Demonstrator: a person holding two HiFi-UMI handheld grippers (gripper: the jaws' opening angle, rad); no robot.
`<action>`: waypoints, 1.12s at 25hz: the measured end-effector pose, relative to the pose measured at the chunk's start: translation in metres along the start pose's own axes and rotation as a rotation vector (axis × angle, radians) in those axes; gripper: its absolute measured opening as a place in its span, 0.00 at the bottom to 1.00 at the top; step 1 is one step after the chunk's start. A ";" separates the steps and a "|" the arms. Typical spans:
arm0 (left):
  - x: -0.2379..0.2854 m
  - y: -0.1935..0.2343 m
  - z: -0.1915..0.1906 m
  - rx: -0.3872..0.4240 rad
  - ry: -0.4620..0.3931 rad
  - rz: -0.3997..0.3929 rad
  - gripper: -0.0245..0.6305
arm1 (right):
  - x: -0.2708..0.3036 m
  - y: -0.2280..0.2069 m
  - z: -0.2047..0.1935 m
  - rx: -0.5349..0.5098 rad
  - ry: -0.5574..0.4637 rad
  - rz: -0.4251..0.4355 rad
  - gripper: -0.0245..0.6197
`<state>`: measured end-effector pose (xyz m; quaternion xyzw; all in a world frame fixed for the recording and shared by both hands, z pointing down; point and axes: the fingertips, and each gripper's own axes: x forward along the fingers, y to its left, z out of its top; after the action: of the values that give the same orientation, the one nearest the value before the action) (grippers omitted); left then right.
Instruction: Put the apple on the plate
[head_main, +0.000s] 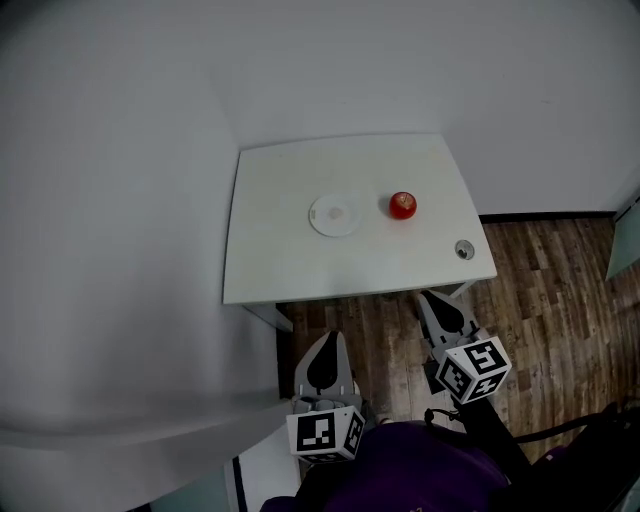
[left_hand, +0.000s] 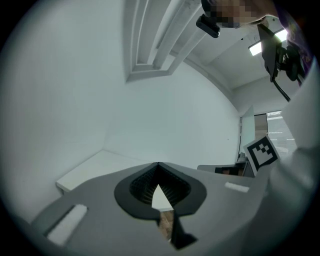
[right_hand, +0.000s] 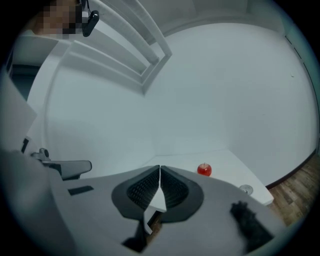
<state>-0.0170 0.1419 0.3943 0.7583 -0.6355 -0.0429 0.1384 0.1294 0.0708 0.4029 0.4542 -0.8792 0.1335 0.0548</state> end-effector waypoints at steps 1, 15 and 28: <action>0.007 0.007 0.002 -0.002 -0.001 -0.001 0.05 | 0.009 -0.001 0.000 0.002 0.001 -0.005 0.06; 0.064 0.063 0.007 -0.026 0.044 -0.045 0.05 | 0.084 -0.008 0.000 0.015 0.039 -0.071 0.06; 0.133 0.077 0.008 -0.032 0.067 0.000 0.05 | 0.140 -0.076 0.004 0.003 0.095 -0.090 0.06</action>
<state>-0.0668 -0.0007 0.4219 0.7572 -0.6297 -0.0277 0.1715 0.1099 -0.0823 0.4435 0.4865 -0.8540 0.1538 0.1018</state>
